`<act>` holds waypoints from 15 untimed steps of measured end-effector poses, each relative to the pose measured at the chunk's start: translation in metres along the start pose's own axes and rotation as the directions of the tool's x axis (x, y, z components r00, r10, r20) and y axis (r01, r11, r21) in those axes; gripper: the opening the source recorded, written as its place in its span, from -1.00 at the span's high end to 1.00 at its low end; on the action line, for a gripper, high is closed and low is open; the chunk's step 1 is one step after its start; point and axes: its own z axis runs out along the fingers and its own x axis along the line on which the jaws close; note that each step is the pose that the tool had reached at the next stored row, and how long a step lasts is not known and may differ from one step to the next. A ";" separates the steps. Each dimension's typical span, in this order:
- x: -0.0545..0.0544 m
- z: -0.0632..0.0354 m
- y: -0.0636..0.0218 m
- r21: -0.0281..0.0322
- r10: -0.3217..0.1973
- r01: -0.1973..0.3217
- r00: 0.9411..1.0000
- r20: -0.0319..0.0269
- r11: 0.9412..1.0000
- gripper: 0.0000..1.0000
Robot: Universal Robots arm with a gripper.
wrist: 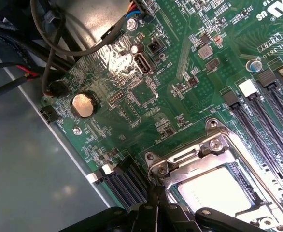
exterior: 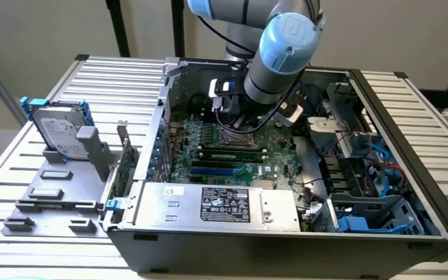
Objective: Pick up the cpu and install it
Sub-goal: 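Install the first cpu locking lever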
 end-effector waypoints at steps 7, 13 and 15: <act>0.001 -0.0085 -0.0010 0.009 -0.002 0.002 1.000 -0.012 1.000 0.79; -0.006 -0.0108 -0.0059 0.009 -0.002 0.002 1.000 -0.012 1.000 0.79; -0.009 -0.0116 -0.0078 0.009 -0.002 0.002 1.000 -0.012 1.000 0.79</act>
